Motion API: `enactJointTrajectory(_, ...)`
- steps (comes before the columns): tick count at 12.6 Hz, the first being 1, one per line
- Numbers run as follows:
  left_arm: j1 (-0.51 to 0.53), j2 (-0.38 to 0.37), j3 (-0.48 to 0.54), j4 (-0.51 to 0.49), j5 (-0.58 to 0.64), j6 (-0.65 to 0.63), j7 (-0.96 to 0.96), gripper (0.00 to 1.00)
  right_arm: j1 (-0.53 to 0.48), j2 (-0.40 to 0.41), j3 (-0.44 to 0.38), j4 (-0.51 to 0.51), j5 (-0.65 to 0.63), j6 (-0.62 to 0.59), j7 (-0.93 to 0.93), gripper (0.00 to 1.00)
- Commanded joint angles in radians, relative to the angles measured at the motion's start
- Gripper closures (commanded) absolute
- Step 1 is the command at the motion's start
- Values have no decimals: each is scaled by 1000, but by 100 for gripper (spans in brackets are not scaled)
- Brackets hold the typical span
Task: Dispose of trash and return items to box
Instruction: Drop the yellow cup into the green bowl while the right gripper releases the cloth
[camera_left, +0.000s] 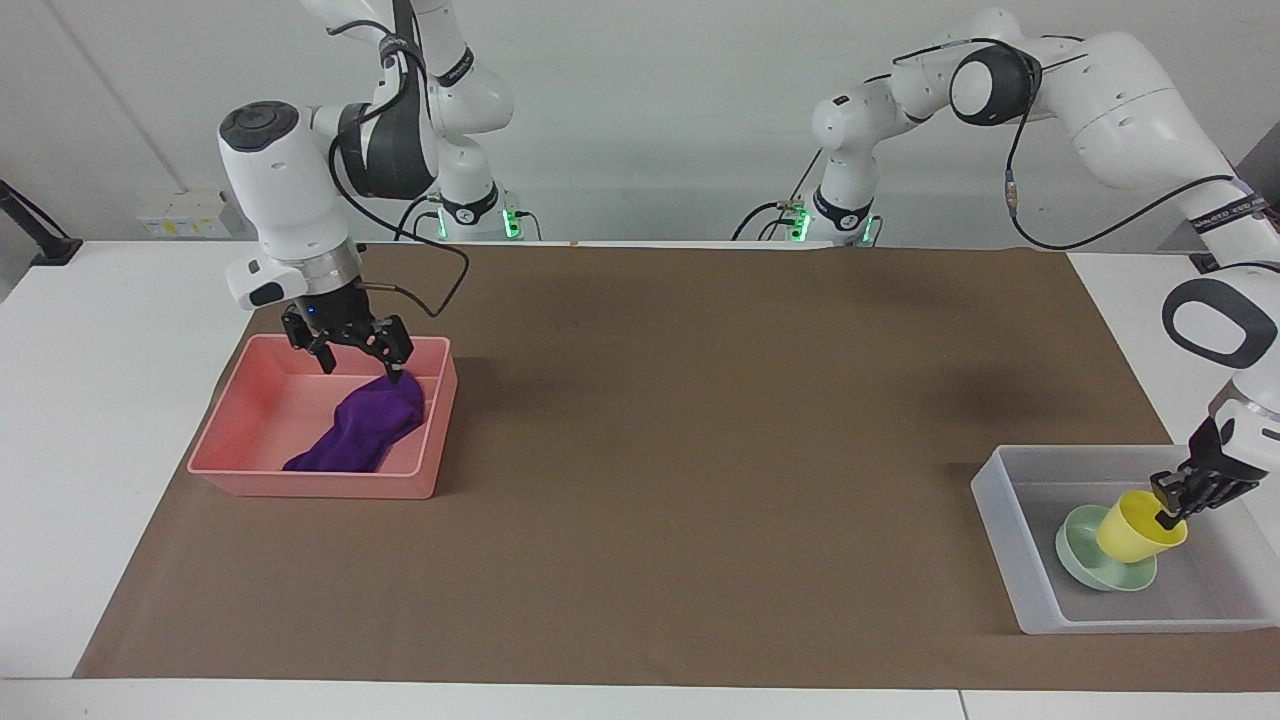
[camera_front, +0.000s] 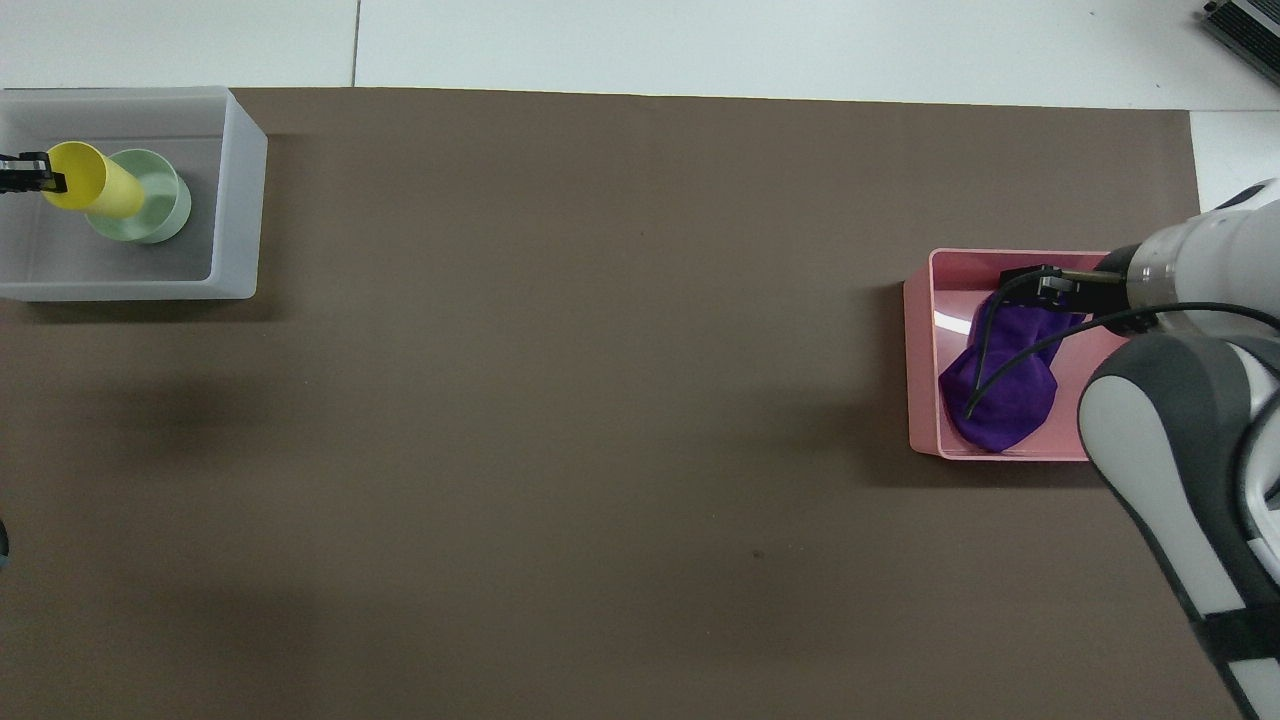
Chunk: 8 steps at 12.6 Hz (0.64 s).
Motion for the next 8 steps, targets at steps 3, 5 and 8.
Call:
enactJointTrajectory(3,4,-21,-12,-70,-18,12,24,100,-8,-38,11,159,-18,-223,15,0)
enactJointTrajectory(5,10,-27,-12,-74,-16,5,24,100,-12,-45,5,225,-20,-312,4,0)
enactJointTrajectory(8,8,-32,-10,-78,-16,0,24,100,-24,-40,8,320,-26,-447,-30,0)
